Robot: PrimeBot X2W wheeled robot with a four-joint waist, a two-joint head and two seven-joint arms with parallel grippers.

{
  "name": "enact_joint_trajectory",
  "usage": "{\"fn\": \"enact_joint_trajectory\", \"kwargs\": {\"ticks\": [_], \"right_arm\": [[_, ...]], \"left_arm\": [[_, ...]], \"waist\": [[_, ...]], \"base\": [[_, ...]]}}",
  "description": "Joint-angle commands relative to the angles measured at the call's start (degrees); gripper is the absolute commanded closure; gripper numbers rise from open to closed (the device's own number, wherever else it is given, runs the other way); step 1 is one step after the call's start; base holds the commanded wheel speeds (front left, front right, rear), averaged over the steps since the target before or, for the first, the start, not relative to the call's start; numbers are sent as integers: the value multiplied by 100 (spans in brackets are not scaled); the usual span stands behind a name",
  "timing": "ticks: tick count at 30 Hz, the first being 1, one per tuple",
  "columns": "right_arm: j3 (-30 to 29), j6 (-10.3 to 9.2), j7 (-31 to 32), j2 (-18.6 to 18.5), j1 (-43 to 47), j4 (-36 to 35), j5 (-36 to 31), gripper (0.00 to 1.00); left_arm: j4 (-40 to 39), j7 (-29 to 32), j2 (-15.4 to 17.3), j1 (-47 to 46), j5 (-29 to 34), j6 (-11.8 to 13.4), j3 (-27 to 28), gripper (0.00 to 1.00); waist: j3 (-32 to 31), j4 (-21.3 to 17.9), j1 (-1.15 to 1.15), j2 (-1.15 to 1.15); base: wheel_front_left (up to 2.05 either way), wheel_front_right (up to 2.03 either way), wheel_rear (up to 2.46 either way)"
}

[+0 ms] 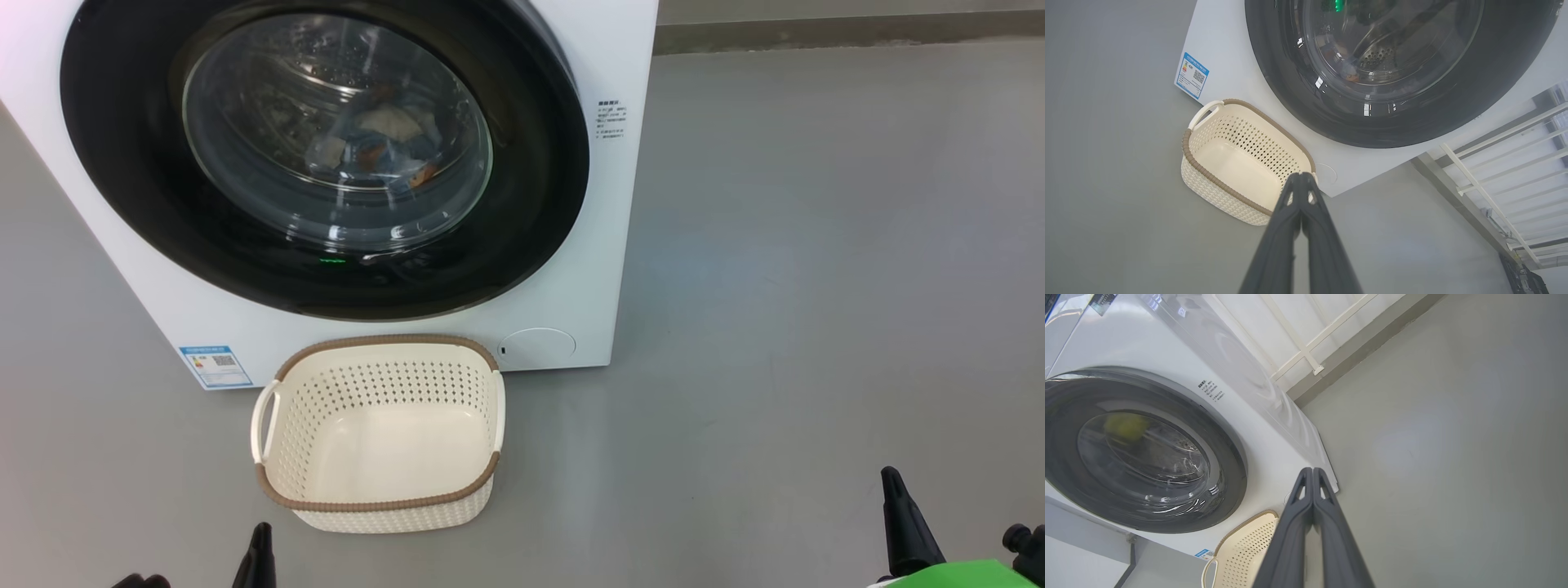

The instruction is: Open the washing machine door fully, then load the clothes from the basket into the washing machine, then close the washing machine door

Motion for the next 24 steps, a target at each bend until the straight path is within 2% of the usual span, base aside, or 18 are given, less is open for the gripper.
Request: {"fn": "enact_joint_trajectory", "kwargs": {"ticks": [1,24], "right_arm": [[90,-17,25,-83,-290,-123,160,100],[228,-25,431,-110,-462,-86,1877,100]], "left_arm": [[-152,30,88,-249,-120,-48,130,100],[-177,434,114,-437,-1551,-176,379,100]], "waist": [[1,-3,0,0],[24,-91,0,0]], "base": [[0,0,0],[0,0,0]]}}
